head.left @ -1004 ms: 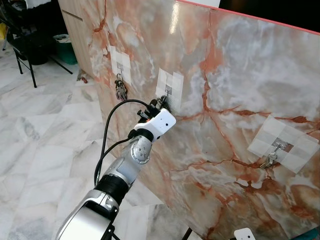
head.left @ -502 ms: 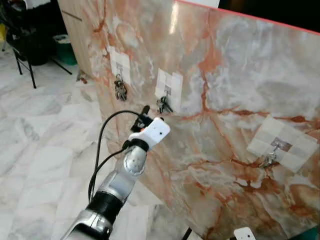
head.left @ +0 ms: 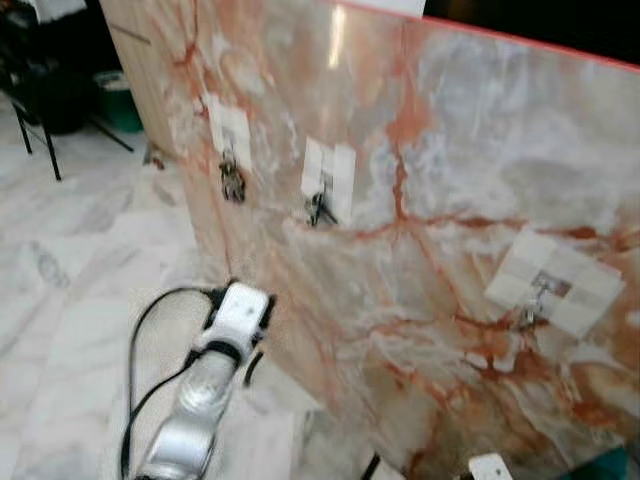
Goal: Hang keys on a hook
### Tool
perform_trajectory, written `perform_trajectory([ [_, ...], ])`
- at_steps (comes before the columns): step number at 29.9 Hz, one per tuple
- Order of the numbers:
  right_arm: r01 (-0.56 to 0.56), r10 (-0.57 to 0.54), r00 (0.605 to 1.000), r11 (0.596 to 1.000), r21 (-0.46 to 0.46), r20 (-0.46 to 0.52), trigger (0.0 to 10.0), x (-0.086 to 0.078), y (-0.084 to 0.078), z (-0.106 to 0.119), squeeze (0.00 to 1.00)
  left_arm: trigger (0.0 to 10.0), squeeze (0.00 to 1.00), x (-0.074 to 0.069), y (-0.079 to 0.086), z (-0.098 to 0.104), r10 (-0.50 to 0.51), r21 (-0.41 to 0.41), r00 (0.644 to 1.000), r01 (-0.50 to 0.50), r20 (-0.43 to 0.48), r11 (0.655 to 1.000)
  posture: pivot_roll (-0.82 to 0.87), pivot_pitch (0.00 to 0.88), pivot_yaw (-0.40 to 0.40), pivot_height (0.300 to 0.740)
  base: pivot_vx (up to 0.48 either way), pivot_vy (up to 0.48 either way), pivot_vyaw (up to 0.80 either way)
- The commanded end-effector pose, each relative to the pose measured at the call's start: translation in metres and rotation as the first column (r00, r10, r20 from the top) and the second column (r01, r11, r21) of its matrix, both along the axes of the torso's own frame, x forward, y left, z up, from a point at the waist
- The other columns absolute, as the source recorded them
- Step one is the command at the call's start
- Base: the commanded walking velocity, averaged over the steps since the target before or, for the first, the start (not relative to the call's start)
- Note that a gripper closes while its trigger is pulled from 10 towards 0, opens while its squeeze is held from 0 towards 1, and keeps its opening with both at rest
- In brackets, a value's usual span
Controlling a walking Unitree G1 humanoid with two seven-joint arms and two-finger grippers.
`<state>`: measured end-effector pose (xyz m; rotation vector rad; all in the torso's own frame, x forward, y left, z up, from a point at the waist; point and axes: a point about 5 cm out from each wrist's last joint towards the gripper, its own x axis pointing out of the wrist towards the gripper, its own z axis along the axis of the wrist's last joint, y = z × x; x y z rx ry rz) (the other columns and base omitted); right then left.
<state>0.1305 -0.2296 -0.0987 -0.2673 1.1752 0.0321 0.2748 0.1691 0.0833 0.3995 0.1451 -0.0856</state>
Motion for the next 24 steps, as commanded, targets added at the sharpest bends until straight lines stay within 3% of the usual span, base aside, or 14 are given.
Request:
perform_trajectory([
  [1,0.004,-0.004,1.0,1.0,-0.008,-0.005,10.0,-0.001,-0.003,0.0,0.0,10.0,0.0,-0.002,0.005,0.002,0.017,-0.018,1.0,-0.017,-0.008,1.0,-0.04,0.0,-0.055,0.74,0.0,0.0,0.0],
  [4,0.009,-0.009,1.0,1.0,-0.009,-0.007,10.0,-0.002,-0.003,0.0,0.0,10.0,0.0,-0.018,0.05,-0.022,0.215,-0.016,0.971,-0.218,-0.105,0.976,-0.03,0.0,-0.055,0.74,0.0,0.0,0.0],
  [6,0.006,-0.006,1.0,1.0,-0.013,-0.013,10.0,-0.002,-0.004,0.0,0.0,10.0,0.0,-0.036,0.079,-0.05,0.339,-0.03,0.914,-0.354,-0.223,0.935,-0.01,0.0,-0.067,0.74,0.0,0.0,0.0],
  [9,0.009,-0.009,1.0,1.0,-0.016,-0.016,10.0,-0.003,-0.004,0.0,0.0,10.0,0.0,-0.048,0.088,-0.074,0.363,-0.018,0.873,-0.39,-0.325,0.921,-0.01,0.0,-0.067,0.74,0.0,0.0,0.0],
  [10,0.011,-0.011,1.0,1.0,-0.019,-0.018,10.0,-0.004,-0.005,0.0,0.0,10.0,0.0,-0.062,0.094,-0.095,0.376,0.029,0.829,-0.401,-0.413,0.915,-0.02,0.0,-0.071,0.74,0.0,0.0,0.0],
  [12,0.014,-0.014,1.0,1.0,-0.022,-0.018,10.0,-0.004,-0.006,0.0,0.0,10.0,0.0,-0.069,0.093,-0.107,0.38,0.031,0.807,-0.412,-0.452,0.911,-0.02,0.0,-0.072,0.74,0.0,0.0,0.0],
  [13,0.016,-0.016,1.0,1.0,-0.024,-0.018,10.0,-0.004,-0.007,0.0,0.0,10.0,0.0,-0.078,0.09,-0.12,0.373,0.026,0.777,-0.419,-0.507,0.907,-0.02,0.0,-0.078,0.74,0.0,0.0,0.0],
  [16,0.018,-0.018,1.0,0.999,-0.026,-0.017,10.0,-0.004,-0.008,0.0,0.0,10.0,0.0,-0.087,0.085,-0.131,0.365,0.03,0.752,-0.419,-0.549,0.908,-0.02,0.0,-0.08,0.74,0.0,0.0,0.0],
  [19,0.033,-0.033,0.999,0.999,-0.034,-0.016,10.0,-0.006,-0.013,0.001,0.0,10.0,0.0,-0.107,0.059,-0.157,0.303,0.009,0.694,-0.393,-0.653,0.919,-0.04,0.0,-0.092,0.74,0.0,0.0,0.0],
  [20,0.033,-0.033,0.999,0.999,-0.034,-0.016,10.0,-0.006,-0.013,0.001,0.0,10.0,0.0,-0.107,0.059,-0.157,0.303,0.009,0.694,-0.393,-0.653,0.919,-0.04,0.0,-0.092,0.74,0.0,0.0,0.0],
  [24,0.068,-0.069,0.997,0.997,-0.034,-0.016,10.0,-0.01,-0.016,0.001,0.0,10.0,0.0,-0.123,0.05,-0.172,0.308,0.017,0.613,-0.432,-0.727,0.901,-0.03,0.0,-0.085,0.74,0.0,0.0,0.0],
])
